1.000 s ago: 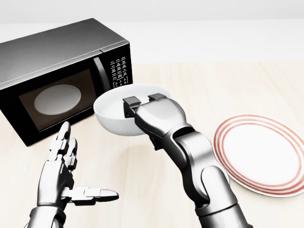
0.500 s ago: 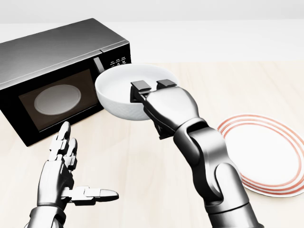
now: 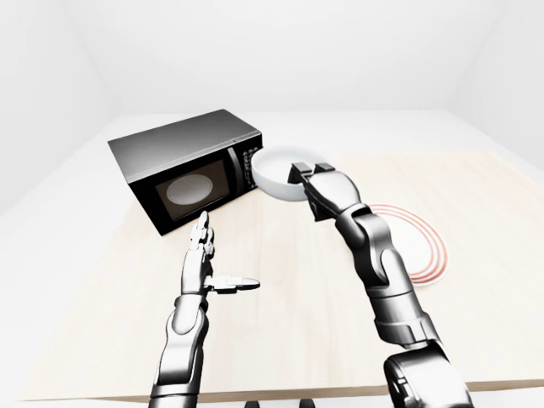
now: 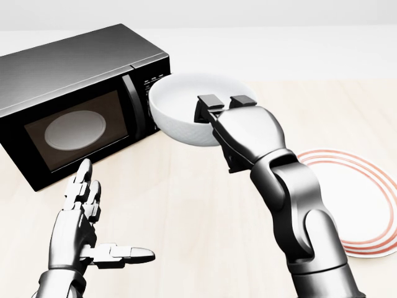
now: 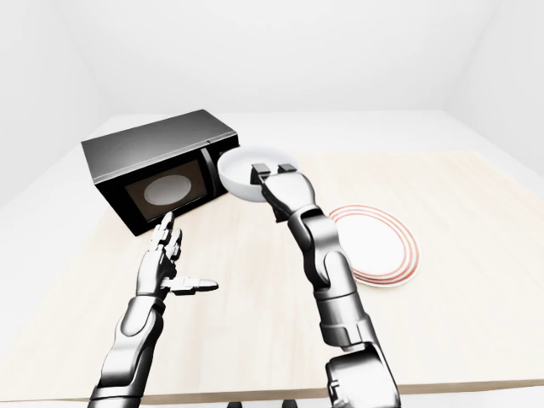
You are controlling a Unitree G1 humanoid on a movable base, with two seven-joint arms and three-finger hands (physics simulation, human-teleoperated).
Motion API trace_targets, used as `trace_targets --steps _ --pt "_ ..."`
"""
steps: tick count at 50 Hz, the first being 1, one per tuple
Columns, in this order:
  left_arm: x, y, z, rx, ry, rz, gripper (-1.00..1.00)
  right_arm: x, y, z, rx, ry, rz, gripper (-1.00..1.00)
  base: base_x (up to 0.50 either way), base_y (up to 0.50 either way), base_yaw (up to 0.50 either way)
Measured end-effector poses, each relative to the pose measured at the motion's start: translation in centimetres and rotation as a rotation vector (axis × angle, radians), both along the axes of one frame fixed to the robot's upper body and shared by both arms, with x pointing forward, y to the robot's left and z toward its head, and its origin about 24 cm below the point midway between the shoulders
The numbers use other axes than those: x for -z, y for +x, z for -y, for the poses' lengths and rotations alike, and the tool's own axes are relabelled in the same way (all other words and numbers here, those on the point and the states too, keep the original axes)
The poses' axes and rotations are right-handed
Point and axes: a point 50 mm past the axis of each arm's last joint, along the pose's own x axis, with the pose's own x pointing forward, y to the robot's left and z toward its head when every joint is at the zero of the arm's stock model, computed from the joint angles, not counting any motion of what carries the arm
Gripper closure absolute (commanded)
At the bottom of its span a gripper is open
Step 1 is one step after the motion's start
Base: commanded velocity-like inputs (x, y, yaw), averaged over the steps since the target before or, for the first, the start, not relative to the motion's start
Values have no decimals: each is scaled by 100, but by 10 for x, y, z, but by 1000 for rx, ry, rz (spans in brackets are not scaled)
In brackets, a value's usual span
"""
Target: Pick up the white bowl and put it on the plate.
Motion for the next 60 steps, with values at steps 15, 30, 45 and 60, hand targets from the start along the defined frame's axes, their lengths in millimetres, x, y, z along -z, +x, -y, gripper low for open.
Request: trace_targets --steps 15,30,45,60 --pt "0 0 0 0 0 0 -100 -1 5 23 65 14 -6 100 0 0 0" --pt "0 0 0 0 0 0 -100 5 5 48 131 27 -19 100 0 0 0" --pt "0 0 0 0 0 0 -100 13 1 74 195 36 -31 100 0 0 0" --pt "0 0 0 0 0 0 -100 21 -5 95 246 38 -42 100 0 0 0"
